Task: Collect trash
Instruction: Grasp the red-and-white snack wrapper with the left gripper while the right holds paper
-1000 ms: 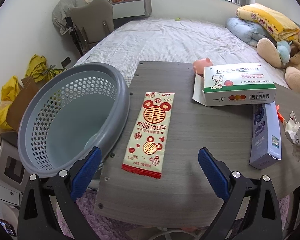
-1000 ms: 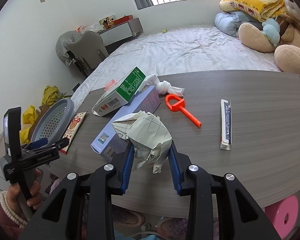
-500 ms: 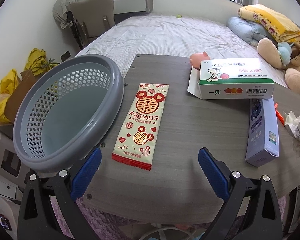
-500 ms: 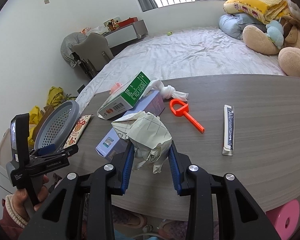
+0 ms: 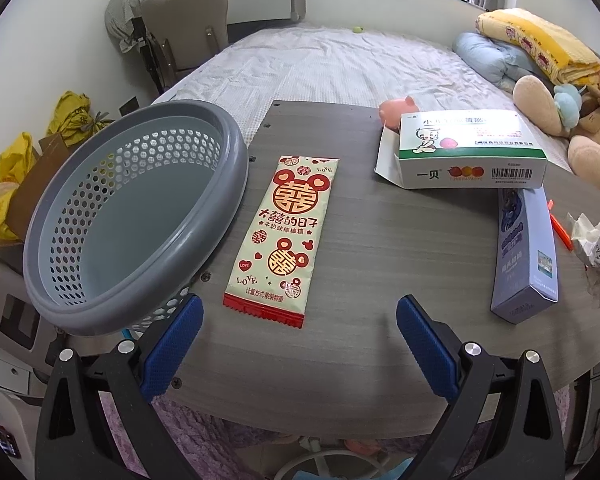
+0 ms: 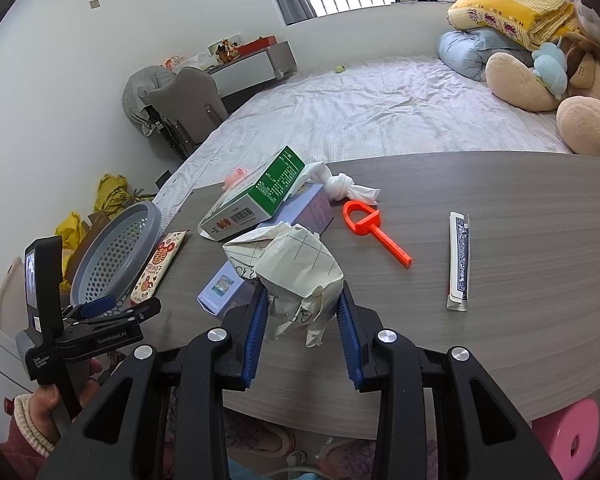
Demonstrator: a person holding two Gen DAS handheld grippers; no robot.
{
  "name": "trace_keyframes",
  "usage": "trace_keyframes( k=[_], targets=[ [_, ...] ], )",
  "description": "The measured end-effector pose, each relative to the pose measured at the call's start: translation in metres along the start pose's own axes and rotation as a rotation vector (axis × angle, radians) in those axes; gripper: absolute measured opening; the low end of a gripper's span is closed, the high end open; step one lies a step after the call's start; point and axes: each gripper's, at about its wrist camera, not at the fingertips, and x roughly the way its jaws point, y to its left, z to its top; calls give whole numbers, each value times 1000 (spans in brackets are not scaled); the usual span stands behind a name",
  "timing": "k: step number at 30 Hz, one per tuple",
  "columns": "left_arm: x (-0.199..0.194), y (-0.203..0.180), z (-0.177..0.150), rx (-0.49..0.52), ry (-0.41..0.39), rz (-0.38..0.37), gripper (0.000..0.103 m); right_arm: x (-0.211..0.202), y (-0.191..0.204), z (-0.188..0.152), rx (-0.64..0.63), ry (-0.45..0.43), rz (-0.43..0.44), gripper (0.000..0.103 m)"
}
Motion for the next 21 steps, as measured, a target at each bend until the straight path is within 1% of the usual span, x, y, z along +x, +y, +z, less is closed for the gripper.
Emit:
trace_keyframes(
  k=[21],
  targets=[
    [17,7,1,1,22,-4,96,10,6,3,-8,24,-24,33]
  ],
)
